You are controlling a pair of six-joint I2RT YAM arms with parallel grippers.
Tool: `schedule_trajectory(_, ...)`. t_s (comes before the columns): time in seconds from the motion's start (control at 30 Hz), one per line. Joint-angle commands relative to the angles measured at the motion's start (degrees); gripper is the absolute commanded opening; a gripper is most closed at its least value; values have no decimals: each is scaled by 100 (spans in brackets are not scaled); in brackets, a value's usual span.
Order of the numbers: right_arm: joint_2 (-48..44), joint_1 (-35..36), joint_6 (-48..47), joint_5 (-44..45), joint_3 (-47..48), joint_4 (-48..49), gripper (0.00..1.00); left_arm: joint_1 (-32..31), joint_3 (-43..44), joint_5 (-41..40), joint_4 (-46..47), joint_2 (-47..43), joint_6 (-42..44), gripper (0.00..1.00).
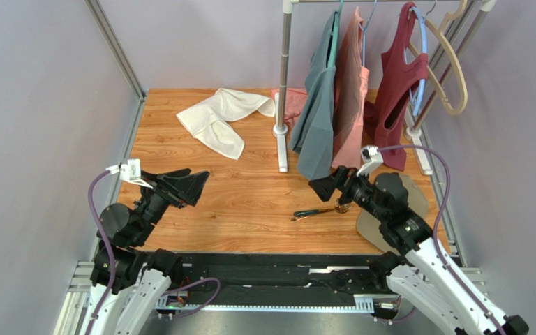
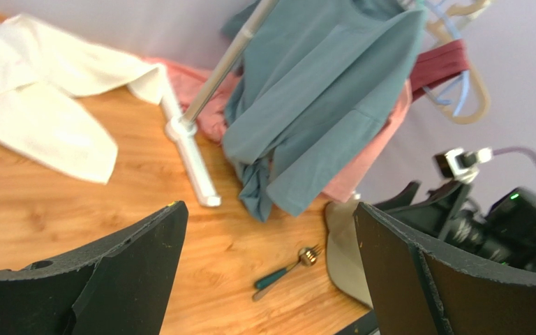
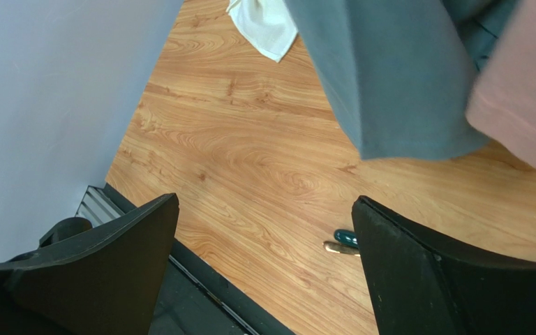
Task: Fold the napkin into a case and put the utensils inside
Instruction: Move the crumpled napkin to the center of the board.
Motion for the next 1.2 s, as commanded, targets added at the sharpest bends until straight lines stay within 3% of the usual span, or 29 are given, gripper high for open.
schedule_trajectory(0.0,1295,409,-517,144,1100,-468,100,38,624,-263,-1449,803,318,99)
schedule_trajectory(0.07,1887,857,-754,204,1704,-337,100,38,845,26,-1755,1383,388,97)
schedule_trajectory(0.23,4133,1771,-1184,1382,3208,-196,100,29,1496,99,-2696,2063,511,84)
schedule_trajectory(0.4,6254,2019,-1712,2128,5428,-319,96,38,1479,-367,-2996,1134,573,79)
schedule_trajectory(0.47,7314,2019,-1852,2296,6117,-511,89,38,1540,-612,-3224,712,616,78)
schedule_trajectory(0.5,7713,2019,-1984,2523,6886,-599,87,38,1610,-649,-3295,605,643,78)
schedule_trajectory(0.57,8747,2010,-2142,2761,7671,-898,87,38,1681,-745,-3514,429,730,77)
schedule_trajectory(0.73,10316,1957,-2564,3176,9631,-1354,86,38,1953,-869,-3936,437,731,77)
schedule_trajectory(0.83,10809,1922,-2600,3017,9960,-1478,84,38,1962,-878,-3946,446,608,77)
schedule_trajectory(1.17,11091,1808,-2354,2675,9689,-1646,81,38,2138,-1281,-4086,1201,116,77)
